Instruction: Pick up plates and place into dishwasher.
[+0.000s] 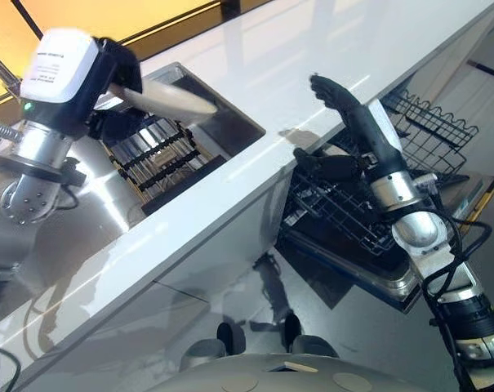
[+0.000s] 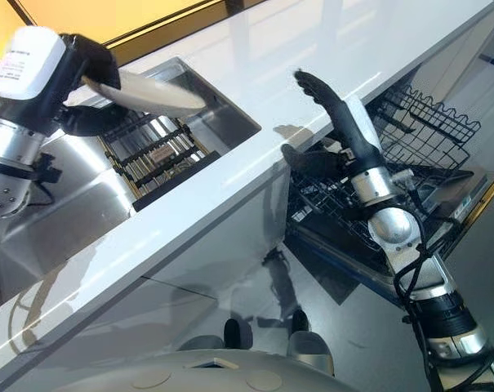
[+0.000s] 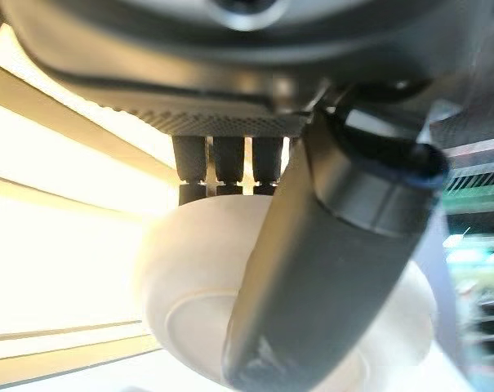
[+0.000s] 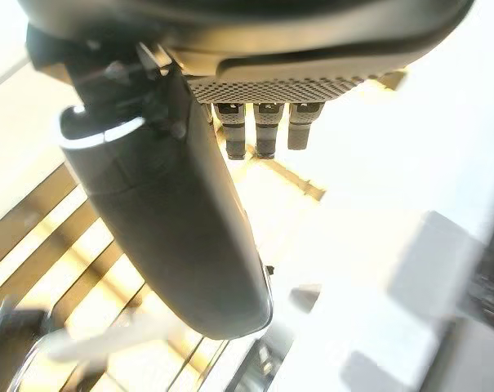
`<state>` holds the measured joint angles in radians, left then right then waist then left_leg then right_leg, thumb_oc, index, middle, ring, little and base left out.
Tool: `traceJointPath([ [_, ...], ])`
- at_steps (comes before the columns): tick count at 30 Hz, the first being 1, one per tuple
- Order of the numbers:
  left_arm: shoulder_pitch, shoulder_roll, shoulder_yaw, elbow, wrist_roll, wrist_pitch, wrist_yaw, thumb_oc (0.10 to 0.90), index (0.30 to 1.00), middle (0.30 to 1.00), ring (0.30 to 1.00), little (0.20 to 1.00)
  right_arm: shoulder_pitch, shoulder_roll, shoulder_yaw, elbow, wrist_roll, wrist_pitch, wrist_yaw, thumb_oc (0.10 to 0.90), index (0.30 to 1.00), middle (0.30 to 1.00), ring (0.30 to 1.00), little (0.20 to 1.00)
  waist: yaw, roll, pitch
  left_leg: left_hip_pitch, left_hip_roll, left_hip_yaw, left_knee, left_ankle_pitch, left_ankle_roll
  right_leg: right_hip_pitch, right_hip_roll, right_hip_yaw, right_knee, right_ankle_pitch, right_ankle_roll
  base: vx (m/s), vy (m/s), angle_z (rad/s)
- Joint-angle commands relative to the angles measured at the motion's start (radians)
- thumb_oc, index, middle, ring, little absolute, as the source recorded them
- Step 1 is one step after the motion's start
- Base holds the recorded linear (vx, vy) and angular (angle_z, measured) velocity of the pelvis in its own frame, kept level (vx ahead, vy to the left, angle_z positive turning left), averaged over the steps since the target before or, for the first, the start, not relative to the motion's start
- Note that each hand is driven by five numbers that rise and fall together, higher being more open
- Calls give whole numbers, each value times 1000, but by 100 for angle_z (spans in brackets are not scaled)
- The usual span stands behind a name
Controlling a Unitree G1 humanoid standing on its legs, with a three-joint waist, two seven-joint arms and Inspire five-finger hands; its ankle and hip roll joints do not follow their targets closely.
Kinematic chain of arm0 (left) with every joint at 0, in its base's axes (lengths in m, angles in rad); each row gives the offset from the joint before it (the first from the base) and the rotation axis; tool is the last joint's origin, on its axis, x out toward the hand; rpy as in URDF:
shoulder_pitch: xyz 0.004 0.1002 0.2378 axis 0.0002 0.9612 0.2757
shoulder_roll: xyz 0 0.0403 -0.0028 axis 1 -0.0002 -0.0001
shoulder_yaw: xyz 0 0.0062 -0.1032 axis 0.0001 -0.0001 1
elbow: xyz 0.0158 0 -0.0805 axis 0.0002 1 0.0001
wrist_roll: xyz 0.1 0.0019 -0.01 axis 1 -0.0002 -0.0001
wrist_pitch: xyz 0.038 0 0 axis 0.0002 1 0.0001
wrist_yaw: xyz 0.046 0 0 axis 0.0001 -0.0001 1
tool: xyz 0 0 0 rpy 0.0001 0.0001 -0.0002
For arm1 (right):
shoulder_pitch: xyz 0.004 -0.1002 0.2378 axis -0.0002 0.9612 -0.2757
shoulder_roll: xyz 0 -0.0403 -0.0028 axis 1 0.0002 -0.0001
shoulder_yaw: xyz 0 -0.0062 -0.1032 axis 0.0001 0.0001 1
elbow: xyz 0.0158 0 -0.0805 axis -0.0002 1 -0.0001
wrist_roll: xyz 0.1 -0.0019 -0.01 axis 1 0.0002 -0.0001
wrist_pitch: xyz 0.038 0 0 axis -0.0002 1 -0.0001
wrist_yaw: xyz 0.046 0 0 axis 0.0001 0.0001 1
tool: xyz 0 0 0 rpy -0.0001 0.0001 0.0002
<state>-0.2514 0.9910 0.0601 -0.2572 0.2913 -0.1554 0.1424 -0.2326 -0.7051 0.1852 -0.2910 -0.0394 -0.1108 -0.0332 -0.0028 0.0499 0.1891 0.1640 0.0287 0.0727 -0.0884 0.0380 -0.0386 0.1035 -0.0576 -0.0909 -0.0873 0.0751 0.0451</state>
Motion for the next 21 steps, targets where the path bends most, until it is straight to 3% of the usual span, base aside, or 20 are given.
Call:
traceJointPath([
  [1,-141,-4,-24,-3,-78,-6,40,100,300,300,300,200,-145,-20,40,-94,-25,-81,-10,800,900,900,900,900,-2,-36,-137,-44,-81,-4,10,-45,30,-10,20,-42,100,-94,52,2,-7,5],
  [9,-198,-68,-122,-30,-104,-8,0,100,300,300,300,200,-205,-3,113,-89,-37,-68,19,800,900,900,900,900,0,-41,-138,-41,-79,-8,10,-45,31,-9,17,-48,110,-99,52,7,1,4],
  [20,-207,-124,-171,-57,-140,5,-47,100,300,300,300,200,-238,41,125,-113,-91,-41,-60,800,900,900,900,900,2,-46,-136,-38,-83,-8,10,-51,32,-4,14,-44,90,-85,56,3,-1,2],
  [21,-202,-132,-176,-59,-157,1,-51,100,300,300,300,200,-238,44,124,-113,-103,-41,-82,567,700,700,700,667,2,-46,-136,-38,-84,-6,10,-51,32,-4,13,-43,87,-82,57,0,0,0],
])
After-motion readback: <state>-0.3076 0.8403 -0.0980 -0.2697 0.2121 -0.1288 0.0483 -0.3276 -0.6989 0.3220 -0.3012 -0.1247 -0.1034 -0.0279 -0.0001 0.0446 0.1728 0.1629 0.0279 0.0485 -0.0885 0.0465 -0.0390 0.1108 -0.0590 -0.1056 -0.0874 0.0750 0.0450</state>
